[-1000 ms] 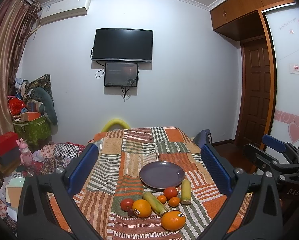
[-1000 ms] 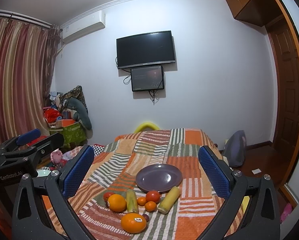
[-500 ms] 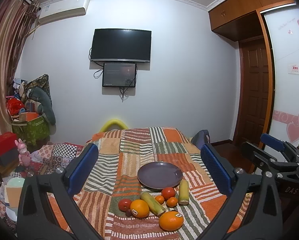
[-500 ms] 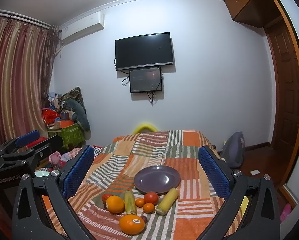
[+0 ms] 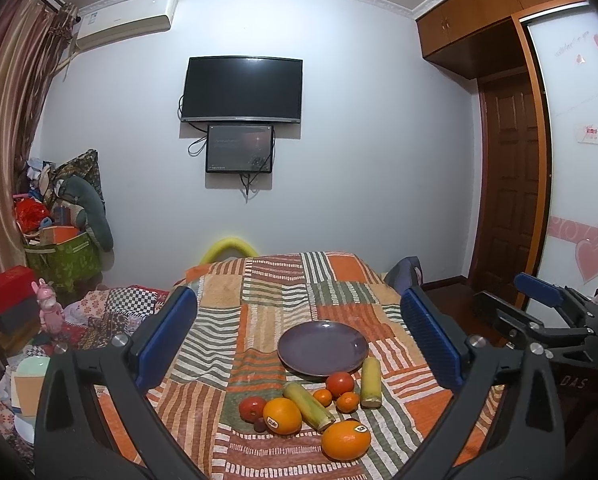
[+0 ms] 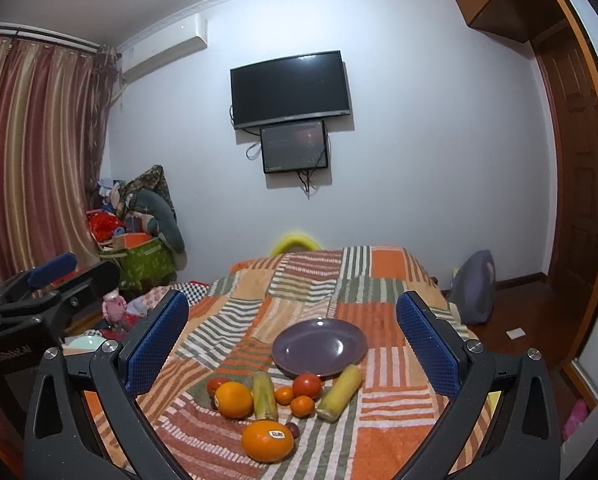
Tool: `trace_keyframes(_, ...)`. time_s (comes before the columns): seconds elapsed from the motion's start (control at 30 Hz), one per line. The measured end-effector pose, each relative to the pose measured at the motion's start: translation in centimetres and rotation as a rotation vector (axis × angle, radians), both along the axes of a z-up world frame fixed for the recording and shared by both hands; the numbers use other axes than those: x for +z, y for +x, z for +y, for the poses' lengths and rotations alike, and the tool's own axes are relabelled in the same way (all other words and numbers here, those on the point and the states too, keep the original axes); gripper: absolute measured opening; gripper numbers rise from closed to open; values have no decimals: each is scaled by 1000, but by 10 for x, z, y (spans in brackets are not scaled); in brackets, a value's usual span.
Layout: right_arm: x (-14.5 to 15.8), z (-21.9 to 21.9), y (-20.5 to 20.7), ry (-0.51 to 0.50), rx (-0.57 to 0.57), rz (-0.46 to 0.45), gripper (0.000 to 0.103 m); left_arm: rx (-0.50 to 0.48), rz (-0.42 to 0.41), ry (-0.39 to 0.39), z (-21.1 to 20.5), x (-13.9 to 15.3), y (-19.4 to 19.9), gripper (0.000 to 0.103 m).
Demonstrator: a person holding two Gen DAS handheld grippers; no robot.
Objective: Organize fruits
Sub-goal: 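Grasp the Dole-sticker orange with the right tool while the left tool grasps another large orange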
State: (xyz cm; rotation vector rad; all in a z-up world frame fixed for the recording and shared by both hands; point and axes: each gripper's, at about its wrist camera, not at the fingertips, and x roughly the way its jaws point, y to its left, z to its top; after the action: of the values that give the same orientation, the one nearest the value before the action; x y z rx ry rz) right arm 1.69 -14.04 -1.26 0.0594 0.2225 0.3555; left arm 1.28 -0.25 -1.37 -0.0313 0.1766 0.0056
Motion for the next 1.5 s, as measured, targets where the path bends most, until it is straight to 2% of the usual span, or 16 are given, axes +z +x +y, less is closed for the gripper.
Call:
trace_keyframes(0.07, -2, 0, 1, -2, 0, 8, 99, 3, 13, 6, 0, -1, 3, 94)
trace_keyframes(0.23, -9, -2, 9, -26, -4, 35, 80, 0, 69, 10, 2, -10, 18, 81)
trace_keyframes(0.3, -13, -3, 12, -36, -10, 51, 73, 4, 94, 12, 5, -14, 24, 72)
trace_keyframes(0.47, -27, -5, 26, -60, 0, 115, 55, 18, 161, 18, 15, -27, 45, 61)
trace_keyframes(0.53, -35, -3, 34, -77, 20, 156, 44, 9, 198, 11, 20, -32, 54, 52)
trace_keyframes(0.6, -44, -1, 40, -96, 44, 197, 38, 0, 240, 13, 26, -40, 63, 42)
trace_keyframes(0.83, -80, 5, 60, -126, 129, 351, 37, -20, 365, 37, 38, -72, 86, 40)
trace_keyframes(1.03, -103, 9, 79, -130, 151, 468, 38, -55, 500, 3, 50, -102, 101, 40)
trace_keyframes(1.07, -105, 10, 81, -133, 158, 481, 40, -55, 512, 7, 51, -106, 103, 40)
trace_keyframes(1.13, -112, 14, 81, -144, 176, 509, 53, -57, 544, 5, 54, -113, 105, 40)
trace_keyframes(1.23, -121, 21, 85, -167, 197, 539, 62, -65, 591, -11, 58, -124, 110, 48)
trace_keyframes(1.5, -149, 36, 94, -201, 235, 635, 62, -68, 650, -13, 62, -145, 112, 74)
